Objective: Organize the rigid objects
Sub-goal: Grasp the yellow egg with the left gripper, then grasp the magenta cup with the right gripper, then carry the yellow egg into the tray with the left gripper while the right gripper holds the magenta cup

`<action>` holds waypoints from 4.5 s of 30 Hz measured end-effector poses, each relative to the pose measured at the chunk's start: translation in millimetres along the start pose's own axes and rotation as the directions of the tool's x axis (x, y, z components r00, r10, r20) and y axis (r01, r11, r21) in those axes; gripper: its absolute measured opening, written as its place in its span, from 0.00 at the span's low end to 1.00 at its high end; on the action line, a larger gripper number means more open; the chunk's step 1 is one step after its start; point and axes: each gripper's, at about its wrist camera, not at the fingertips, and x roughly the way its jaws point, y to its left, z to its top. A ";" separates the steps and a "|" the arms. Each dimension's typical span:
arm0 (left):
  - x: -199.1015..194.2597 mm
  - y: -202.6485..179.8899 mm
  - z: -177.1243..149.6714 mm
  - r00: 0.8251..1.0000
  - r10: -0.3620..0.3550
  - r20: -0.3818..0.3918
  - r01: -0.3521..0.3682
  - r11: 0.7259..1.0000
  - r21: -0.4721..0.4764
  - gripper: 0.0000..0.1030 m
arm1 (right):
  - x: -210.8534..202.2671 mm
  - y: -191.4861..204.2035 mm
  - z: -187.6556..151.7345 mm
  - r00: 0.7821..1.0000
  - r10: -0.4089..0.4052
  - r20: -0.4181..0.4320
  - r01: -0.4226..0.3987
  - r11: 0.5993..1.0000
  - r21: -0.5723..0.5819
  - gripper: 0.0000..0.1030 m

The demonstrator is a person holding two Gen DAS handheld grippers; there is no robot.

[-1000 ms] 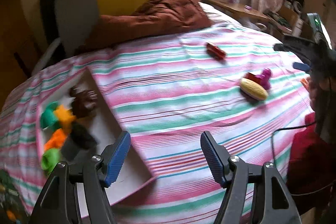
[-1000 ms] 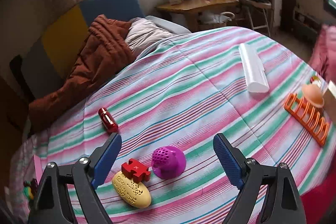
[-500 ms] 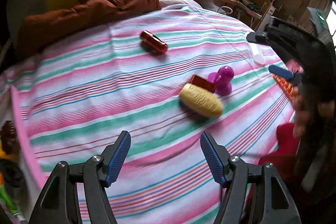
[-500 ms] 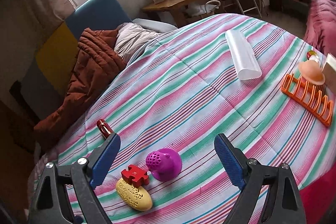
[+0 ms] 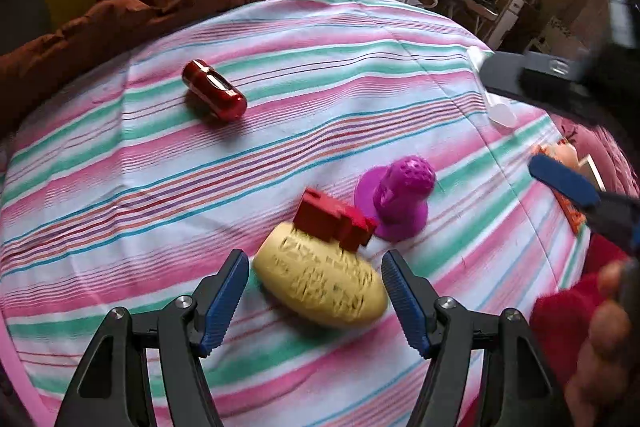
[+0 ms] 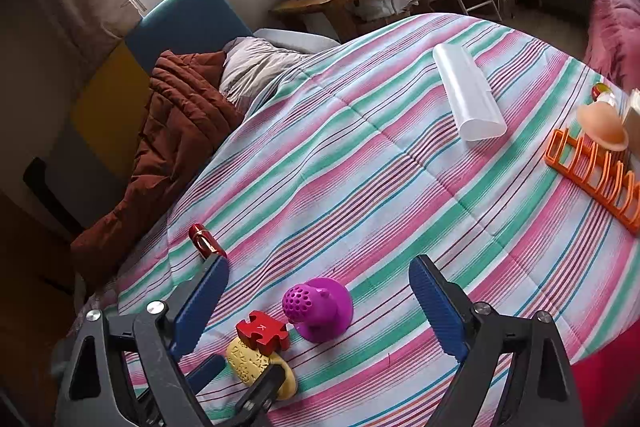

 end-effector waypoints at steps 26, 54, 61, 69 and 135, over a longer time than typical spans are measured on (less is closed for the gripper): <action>-59.4 87.0 -115.6 0.988 0.028 0.150 -0.024 0.999 -0.029 0.35 | 28.0 17.4 -12.7 0.993 -0.065 -0.099 0.052 0.991 -0.123 0.90; -60.8 106.4 -115.6 0.980 -0.070 0.186 0.098 0.984 -0.146 0.34 | 73.6 40.4 -37.2 0.942 -0.281 -0.186 0.194 0.904 -0.381 0.31; -60.4 105.2 -114.7 0.983 -0.066 0.169 0.092 0.984 -0.150 0.34 | 74.8 40.7 -37.0 0.937 -0.296 -0.185 0.206 0.897 -0.391 0.31; -56.9 85.5 -113.3 0.988 0.043 0.149 -0.037 0.998 -0.043 0.34 | 77.4 39.5 -36.9 0.934 -0.301 -0.193 0.205 0.894 -0.399 0.32; -200.6 169.2 -177.0 0.918 0.237 0.317 -0.145 0.946 -0.289 0.28 | 80.9 48.7 -43.2 0.932 -0.325 -0.163 0.219 0.860 -0.460 0.31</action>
